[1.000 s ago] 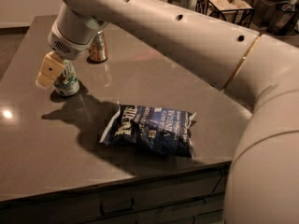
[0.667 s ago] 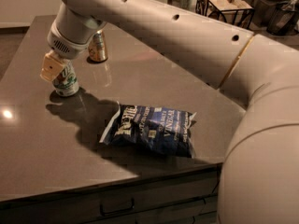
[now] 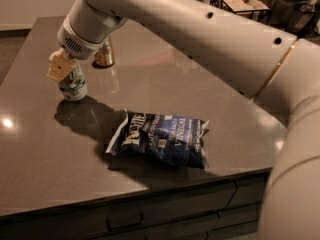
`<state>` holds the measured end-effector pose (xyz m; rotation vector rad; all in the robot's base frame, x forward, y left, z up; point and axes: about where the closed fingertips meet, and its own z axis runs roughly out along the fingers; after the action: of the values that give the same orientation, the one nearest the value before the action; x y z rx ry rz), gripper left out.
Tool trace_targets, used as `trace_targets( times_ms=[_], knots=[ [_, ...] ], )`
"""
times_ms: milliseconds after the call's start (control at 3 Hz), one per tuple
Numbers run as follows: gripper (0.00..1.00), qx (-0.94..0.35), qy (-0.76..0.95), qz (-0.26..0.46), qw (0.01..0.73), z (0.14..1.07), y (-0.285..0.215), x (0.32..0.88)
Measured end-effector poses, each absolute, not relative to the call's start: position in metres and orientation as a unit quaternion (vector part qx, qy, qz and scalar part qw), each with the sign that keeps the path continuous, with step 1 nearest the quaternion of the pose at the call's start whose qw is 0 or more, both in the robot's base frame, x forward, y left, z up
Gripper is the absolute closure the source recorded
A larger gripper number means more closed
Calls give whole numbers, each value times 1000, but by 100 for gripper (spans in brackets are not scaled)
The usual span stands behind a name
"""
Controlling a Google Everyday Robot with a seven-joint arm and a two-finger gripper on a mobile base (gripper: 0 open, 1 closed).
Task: Move 7up can near blue chip bag
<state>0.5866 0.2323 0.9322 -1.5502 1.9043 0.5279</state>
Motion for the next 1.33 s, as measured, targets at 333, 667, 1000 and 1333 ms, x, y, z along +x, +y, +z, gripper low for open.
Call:
trace_targets(
  times_ms=[333, 667, 1000, 1333],
  knots=[
    [100, -581, 721, 204, 318, 947, 201, 574],
    [100, -573, 724, 205, 325, 955, 164, 561],
    [100, -566, 730, 207, 323, 948, 132, 549],
    [83, -563, 731, 211, 323, 938, 111, 540]
  ],
)
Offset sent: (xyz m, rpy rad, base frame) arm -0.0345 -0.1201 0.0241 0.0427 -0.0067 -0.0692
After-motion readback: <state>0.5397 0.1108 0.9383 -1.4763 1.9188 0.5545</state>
